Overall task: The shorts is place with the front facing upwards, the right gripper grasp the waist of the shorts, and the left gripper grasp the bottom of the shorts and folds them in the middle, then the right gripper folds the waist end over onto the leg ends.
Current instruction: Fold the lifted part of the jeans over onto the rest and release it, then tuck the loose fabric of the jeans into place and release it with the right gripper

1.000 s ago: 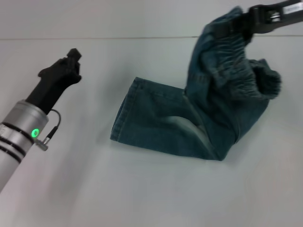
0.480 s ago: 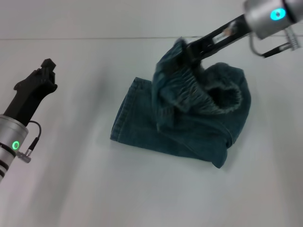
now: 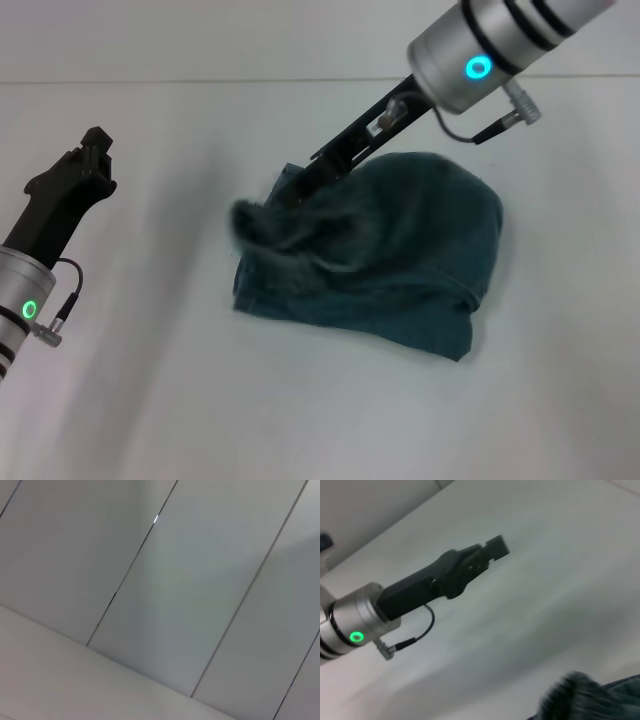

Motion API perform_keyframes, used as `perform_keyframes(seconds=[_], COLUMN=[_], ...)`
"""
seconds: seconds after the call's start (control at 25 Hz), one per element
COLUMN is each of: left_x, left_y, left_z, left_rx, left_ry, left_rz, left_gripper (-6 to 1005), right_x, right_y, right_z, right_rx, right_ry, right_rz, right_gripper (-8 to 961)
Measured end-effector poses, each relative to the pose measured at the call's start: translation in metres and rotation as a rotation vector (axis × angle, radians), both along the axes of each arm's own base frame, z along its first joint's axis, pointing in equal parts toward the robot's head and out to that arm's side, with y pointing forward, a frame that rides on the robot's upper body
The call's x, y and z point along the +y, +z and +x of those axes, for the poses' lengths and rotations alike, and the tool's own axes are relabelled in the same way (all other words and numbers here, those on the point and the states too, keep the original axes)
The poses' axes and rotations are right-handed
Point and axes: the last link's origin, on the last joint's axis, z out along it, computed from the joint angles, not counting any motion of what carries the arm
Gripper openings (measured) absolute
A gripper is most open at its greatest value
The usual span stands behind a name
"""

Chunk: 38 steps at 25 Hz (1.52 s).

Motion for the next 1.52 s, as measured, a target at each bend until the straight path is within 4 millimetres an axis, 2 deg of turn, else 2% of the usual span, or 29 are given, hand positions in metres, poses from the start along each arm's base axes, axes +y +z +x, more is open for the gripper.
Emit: perform_keyframes(seconds=[0.32, 0.44, 0.56, 0.76, 0.92, 1.04, 1.12, 1.32, 1.52], left_x=[0.001, 0.001, 0.0, -0.003, -0.003, -0.003, -0.002, -0.001, -0.001], left_y=[0.002, 0.002, 0.002, 0.003, 0.005, 0.007, 0.01, 0.021, 0.048], left_z=[-0.002, -0.002, -0.003, -0.005, -0.007, -0.006, -0.003, 0.01, 0.023], left_rx=[0.001, 0.001, 0.001, -0.003, -0.008, -0.016, -0.029, -0.045, -0.014], left_ry=[0.008, 0.009, 0.012, 0.017, 0.024, 0.01, -0.012, -0.141, -0.343], left_rz=[0.007, 0.008, 0.008, 0.01, 0.01, 0.018, 0.02, -0.021, -0.165], left_gripper=[1, 1, 2, 4, 5, 6, 6, 8, 10], right_x=[-0.001, -0.001, -0.006, -0.022, -0.031, -0.035, -0.037, -0.039, -0.038], right_y=[-0.001, 0.005, 0.011, 0.033, 0.05, 0.053, 0.049, 0.023, 0.011], right_z=[-0.01, -0.011, -0.007, 0.012, 0.028, 0.034, 0.035, 0.038, 0.036], right_rx=[0.019, 0.035, 0.043, 0.03, 0.02, 0.014, 0.001, -0.089, -0.11], right_ry=[0.052, 0.061, 0.063, 0.088, 0.1, 0.093, 0.091, 0.097, 0.109], right_rz=[0.0, 0.009, -0.014, -0.11, -0.15, -0.175, -0.188, -0.203, -0.182], right_gripper=[507, 617, 727, 940, 944, 944, 945, 945, 945])
